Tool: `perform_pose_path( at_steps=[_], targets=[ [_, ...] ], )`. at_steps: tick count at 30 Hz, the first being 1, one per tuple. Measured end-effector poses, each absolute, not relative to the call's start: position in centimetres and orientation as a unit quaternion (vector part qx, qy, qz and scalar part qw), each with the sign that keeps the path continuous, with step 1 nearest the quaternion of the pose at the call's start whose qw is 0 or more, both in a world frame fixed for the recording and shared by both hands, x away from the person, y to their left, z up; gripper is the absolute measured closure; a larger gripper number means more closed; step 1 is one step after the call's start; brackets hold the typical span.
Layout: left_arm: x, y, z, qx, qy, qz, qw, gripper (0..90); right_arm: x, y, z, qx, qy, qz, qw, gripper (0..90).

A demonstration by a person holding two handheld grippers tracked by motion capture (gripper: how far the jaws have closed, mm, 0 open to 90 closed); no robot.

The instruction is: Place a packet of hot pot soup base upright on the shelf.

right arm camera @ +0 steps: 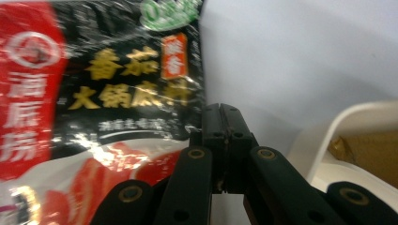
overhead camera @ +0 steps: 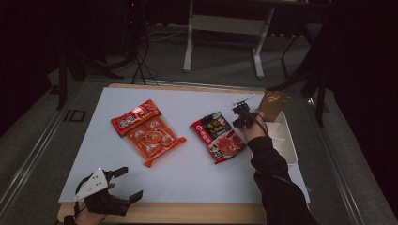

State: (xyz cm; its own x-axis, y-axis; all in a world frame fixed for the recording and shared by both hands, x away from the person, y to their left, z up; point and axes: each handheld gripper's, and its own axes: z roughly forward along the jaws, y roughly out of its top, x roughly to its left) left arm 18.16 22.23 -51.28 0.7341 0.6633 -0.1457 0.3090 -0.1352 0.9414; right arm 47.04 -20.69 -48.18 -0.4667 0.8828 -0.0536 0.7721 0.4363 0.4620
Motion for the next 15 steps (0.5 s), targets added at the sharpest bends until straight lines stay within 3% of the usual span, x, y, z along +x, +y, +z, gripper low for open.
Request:
perform_pose_path(
  at_steps=[15],
  targets=[
    [18.2, 22.2, -51.3, 0.736, 0.331, 0.155, 0.57, 2.9, 47.6, -20.7, -50.6, 0.504, 0.845, 0.13, 0.124, 90.0]
  ],
)
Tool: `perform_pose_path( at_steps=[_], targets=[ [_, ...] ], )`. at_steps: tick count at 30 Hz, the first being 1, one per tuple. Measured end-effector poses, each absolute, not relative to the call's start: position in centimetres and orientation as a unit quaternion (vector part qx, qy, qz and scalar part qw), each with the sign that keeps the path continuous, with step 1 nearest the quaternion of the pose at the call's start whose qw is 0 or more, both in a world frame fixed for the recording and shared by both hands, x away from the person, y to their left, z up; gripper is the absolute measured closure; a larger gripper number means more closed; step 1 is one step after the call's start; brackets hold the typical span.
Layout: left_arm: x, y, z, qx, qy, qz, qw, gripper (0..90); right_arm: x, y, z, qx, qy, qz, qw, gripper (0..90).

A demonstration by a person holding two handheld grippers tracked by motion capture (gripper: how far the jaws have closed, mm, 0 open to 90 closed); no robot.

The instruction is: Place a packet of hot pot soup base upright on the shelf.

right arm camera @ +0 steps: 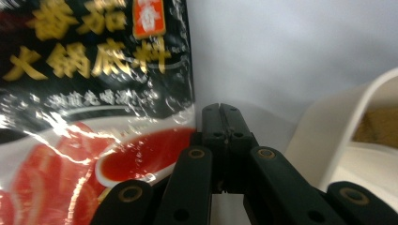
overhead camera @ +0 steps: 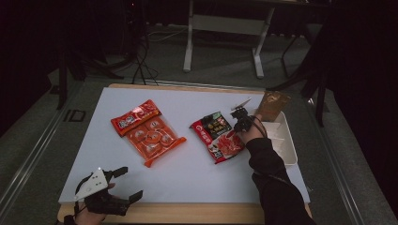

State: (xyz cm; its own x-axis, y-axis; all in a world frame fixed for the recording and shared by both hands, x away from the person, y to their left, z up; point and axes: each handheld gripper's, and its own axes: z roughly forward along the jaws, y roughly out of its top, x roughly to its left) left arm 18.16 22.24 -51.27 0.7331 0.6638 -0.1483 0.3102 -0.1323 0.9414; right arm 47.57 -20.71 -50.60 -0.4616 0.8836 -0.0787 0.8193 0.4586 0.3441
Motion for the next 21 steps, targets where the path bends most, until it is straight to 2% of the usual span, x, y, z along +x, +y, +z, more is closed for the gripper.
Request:
perform_pose_path(
  at_steps=[6, 11, 16, 21],
  targets=[
    [18.2, 22.2, -51.3, 0.736, 0.331, 0.154, 0.57, 2.9, 47.4, -20.7, -50.4, 0.506, 0.845, 0.129, 0.119, 90.0],
    [18.2, 22.2, -51.3, 0.737, 0.331, 0.155, 0.569, 2.9, 46.9, -20.8, -50.4, 0.504, 0.849, 0.134, 0.086, 90.0],
    [18.2, 22.2, -51.3, 0.737, 0.33, 0.155, 0.568, 2.9, 46.0, -20.3, -50.3, 0.489, 0.859, 0.132, 0.079, 90.0],
    [18.2, 22.2, -51.3, 0.737, 0.331, 0.155, 0.569, 2.9, 45.0, -19.5, -50.1, 0.473, 0.871, 0.123, 0.043, 90.0]
  ],
)
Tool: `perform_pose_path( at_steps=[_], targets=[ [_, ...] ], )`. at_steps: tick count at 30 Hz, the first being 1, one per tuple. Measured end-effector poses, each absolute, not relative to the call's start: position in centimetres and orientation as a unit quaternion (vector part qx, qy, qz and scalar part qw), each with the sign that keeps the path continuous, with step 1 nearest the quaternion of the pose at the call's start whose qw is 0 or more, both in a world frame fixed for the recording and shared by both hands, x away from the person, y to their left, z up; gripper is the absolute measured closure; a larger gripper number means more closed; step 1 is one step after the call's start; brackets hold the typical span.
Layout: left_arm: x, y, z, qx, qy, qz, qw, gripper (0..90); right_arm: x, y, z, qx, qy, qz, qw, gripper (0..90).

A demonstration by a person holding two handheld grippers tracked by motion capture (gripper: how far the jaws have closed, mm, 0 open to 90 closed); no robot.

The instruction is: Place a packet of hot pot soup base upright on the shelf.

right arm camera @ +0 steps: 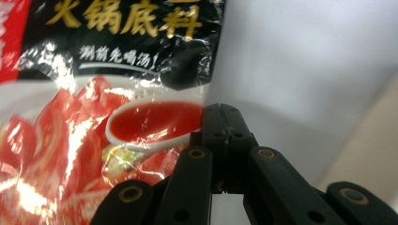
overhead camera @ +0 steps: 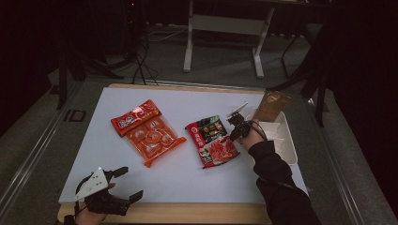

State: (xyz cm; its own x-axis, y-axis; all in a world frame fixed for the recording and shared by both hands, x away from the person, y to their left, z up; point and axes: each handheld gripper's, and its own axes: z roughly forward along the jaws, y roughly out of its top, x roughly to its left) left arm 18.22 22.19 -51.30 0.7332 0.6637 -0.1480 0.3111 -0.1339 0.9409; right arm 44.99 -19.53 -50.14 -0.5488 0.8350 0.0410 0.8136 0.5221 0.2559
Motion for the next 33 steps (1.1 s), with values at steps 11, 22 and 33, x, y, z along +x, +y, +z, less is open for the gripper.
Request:
perform_pose_path(
  at_steps=[11, 22, 33],
  targets=[
    [18.2, 22.2, -51.3, 0.738, 0.33, 0.155, 0.568, 2.9, 41.6, -17.5, -50.0, 0.415, 0.901, 0.123, 0.025, 90.0],
    [18.4, 22.1, -51.4, 0.742, 0.332, 0.158, 0.56, 2.9, 39.9, -17.5, -50.4, 0.395, 0.904, 0.163, -0.008, 90.0],
    [18.5, 22.3, -51.0, 0.724, 0.342, 0.14, 0.582, 3.0, 38.2, -19.3, -46.1, 0.392, 0.886, 0.245, 0.03, 83.5]
  ],
)
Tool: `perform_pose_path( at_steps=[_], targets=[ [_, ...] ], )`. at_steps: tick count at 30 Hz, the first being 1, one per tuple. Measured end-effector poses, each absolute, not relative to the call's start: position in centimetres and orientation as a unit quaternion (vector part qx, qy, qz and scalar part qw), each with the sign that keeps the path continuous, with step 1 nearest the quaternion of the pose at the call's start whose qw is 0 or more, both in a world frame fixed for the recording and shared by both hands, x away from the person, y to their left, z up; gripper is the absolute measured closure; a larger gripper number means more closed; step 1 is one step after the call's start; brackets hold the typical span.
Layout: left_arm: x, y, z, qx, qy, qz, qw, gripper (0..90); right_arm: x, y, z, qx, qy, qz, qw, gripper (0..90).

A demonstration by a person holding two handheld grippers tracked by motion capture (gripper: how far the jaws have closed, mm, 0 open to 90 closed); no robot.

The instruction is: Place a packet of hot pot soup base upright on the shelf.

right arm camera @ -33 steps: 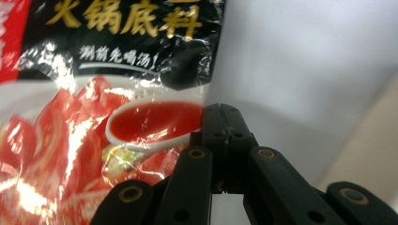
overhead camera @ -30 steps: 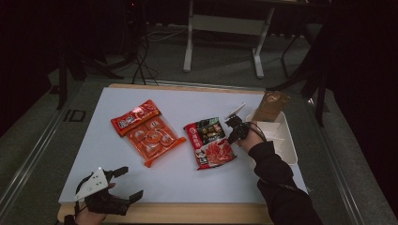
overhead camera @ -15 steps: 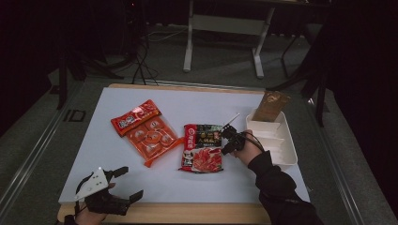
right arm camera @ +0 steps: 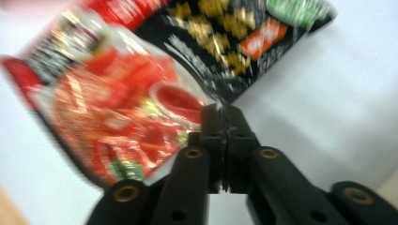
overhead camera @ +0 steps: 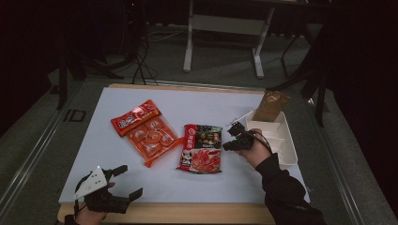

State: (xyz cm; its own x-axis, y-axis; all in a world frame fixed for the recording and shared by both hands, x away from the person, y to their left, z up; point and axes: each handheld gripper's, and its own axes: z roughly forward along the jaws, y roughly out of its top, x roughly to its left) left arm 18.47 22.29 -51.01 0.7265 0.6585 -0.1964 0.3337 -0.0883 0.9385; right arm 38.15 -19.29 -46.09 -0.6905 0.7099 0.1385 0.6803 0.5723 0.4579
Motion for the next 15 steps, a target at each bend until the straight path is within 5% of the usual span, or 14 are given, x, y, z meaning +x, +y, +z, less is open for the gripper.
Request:
perform_pose_path(
  at_steps=[15],
  targets=[
    [19.7, 19.4, -47.7, 0.755, 0.317, 0.059, 0.571, 3.2, 33.3, -22.3, -41.9, 0.363, 0.837, 0.397, 0.098, 18.6]
  ],
)
